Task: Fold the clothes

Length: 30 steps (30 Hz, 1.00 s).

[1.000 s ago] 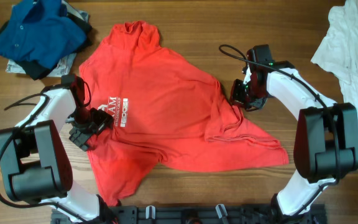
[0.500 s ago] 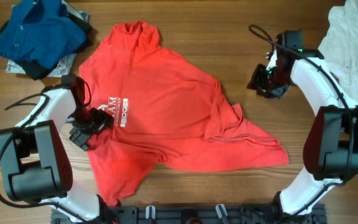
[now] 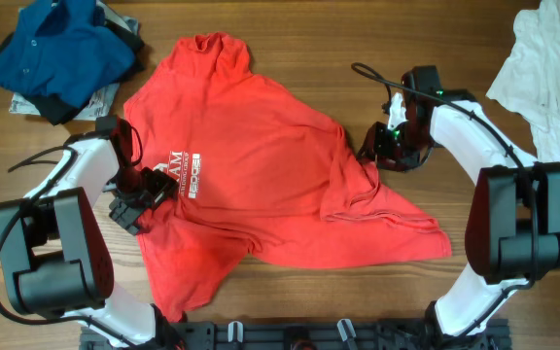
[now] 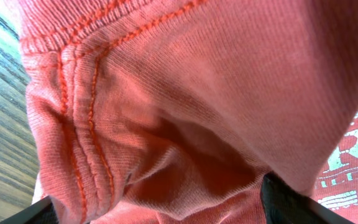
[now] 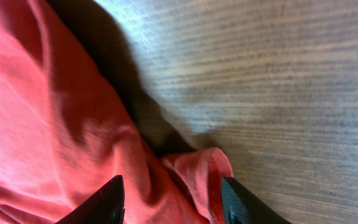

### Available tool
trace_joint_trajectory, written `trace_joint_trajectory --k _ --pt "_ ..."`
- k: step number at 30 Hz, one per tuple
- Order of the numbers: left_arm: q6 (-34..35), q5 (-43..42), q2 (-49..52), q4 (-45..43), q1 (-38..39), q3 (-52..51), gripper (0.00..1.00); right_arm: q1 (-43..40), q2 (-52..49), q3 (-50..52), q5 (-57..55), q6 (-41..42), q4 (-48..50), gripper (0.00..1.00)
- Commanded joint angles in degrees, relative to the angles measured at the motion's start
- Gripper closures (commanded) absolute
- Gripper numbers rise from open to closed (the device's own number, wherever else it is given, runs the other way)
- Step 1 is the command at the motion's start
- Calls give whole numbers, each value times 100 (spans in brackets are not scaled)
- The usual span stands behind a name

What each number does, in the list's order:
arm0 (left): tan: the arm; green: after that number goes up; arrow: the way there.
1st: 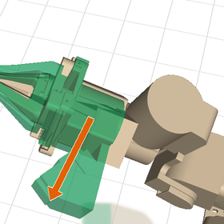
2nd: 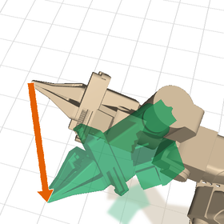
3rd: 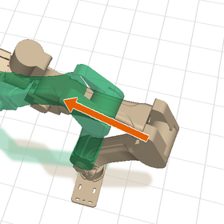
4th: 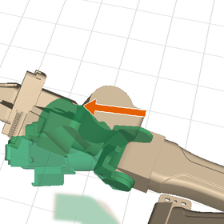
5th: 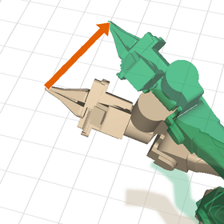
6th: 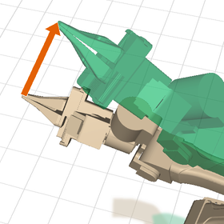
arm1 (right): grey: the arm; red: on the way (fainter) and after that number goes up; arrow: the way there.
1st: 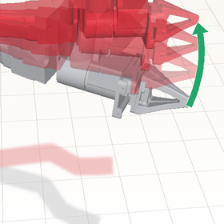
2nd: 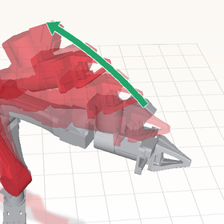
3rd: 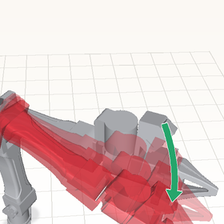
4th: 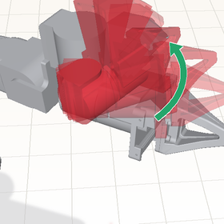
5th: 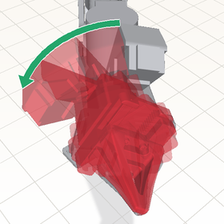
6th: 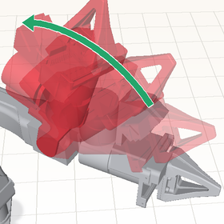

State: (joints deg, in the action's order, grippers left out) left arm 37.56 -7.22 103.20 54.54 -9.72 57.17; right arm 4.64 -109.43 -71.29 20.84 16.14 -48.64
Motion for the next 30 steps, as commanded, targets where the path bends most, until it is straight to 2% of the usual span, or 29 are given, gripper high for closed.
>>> trace_joint_trajectory --k 1,2,4,6,7,13,17,21,23,28,30 --pt "-7 59 170 -9 24 -92 14 39 -101 345 153 -94 166 53" --pt "-9 59 170 -4 24 -92 14 39 -101 483 175 -74 328 54" --pt "-9 59 170 -7 24 -92 14 37 -101 553 221 -52 544 63" --pt "-9 59 170 -4 24 -92 14 37 -101 553 236 101 719 89" --pt "-9 59 170 -2 24 -92 15 37 -98 553 234 208 785 96" --pt "-9 61 170 -2 24 -92 14 20 -22 111 90 538 942 96" --pt "-11 63 170 -4 24 -92 13 -4 92 -310 -1014 1049 975 96" --pt "-11 63 170 -4 24 -92 12 -321 92 -367 -1823 1460 1460 96" --pt "-22 63 170 -7 24 -92 12 -741 92 -382 -1849 1558 1650 96" --pt "-116 63 170 -13 24 -92 12 -1648 92 -791 -1801 1080 2203 96" --pt "-116 61 170 -55 24 -92 12 -1716 92 -791 -1126 1078 2118 96"
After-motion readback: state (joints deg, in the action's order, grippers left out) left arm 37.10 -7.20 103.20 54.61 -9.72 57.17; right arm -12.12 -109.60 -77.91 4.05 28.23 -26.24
